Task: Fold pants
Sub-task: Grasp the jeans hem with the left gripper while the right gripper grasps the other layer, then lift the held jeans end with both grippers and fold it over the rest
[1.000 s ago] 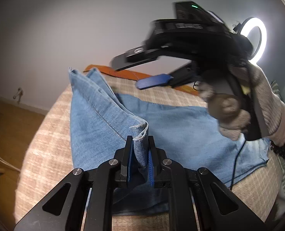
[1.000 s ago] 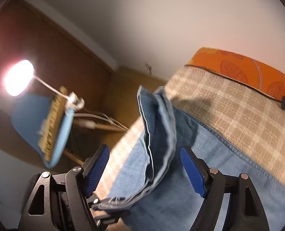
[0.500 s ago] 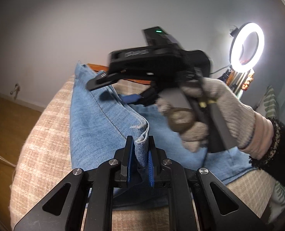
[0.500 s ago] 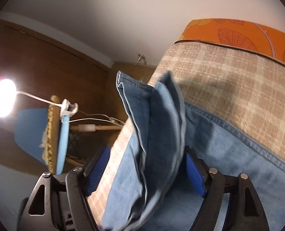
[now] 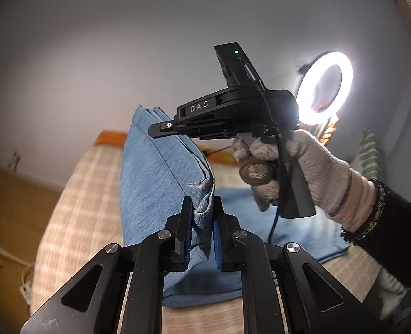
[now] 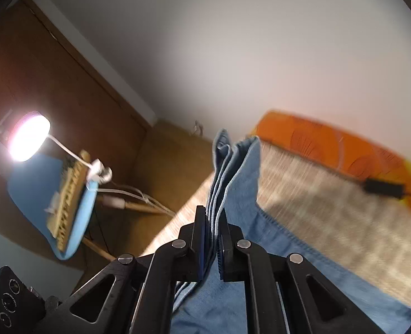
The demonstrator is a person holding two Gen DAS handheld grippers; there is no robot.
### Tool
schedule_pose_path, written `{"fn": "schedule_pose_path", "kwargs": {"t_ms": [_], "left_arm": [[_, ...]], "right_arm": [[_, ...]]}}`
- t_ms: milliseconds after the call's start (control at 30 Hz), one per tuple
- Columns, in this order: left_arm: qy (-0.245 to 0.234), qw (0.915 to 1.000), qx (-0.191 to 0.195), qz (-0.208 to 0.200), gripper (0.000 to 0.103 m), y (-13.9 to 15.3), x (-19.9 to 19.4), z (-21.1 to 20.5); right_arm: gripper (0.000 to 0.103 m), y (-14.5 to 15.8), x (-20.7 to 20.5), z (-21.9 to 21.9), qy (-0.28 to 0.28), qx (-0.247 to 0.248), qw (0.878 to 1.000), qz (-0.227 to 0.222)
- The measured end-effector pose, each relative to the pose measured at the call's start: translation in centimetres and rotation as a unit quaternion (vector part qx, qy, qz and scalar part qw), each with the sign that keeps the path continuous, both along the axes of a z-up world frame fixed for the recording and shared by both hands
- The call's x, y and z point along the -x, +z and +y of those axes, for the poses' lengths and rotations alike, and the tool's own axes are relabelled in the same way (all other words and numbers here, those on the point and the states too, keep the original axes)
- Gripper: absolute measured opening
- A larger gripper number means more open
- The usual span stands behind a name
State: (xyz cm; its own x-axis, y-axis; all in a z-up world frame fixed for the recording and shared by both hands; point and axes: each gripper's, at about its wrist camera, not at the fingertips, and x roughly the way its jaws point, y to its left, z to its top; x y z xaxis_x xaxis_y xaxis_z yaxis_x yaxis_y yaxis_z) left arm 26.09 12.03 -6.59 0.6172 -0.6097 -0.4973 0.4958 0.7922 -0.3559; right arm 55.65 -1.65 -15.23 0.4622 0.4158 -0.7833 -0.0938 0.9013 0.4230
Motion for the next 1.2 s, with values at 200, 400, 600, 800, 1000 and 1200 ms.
{"fn": "schedule_pose_path", "kwargs": {"t_ms": [200, 400, 600, 800, 1000, 1200], "left_arm": [[-0.042, 0.9986, 0.012, -0.029, 0.011, 3.9, 0.5, -3.3], [-0.087, 0.9949, 0.025, -0.044, 0.011, 7.4, 0.9, -7.9], [-0.142, 0.9881, 0.026, -0.053, 0.011, 8.5, 2.2, -13.4], [-0.195, 0.9800, 0.019, -0.033, 0.011, 6.8, 2.9, -20.2], [-0.250, 0.9682, 0.010, -0.013, 0.011, 4.0, 4.7, -27.7], [-0.285, 0.9585, 0.003, 0.005, 0.010, 0.7, 5.4, -33.4]], "right_arm": [[0.005, 7.1, 3.1, -1.9, -0.012, 0.031, 0.998, -0.056], [0.005, 12.4, 6.7, -5.3, -0.044, 0.062, 0.993, -0.094], [0.005, 15.6, 11.3, -10.1, -0.087, 0.072, 0.987, -0.114], [0.004, 15.2, 16.4, -16.2, -0.137, 0.093, 0.981, -0.098], [0.004, 13.6, 21.6, -22.7, -0.180, 0.102, 0.975, -0.082], [0.004, 10.8, 25.8, -28.7, -0.224, 0.115, 0.967, -0.048]]}}
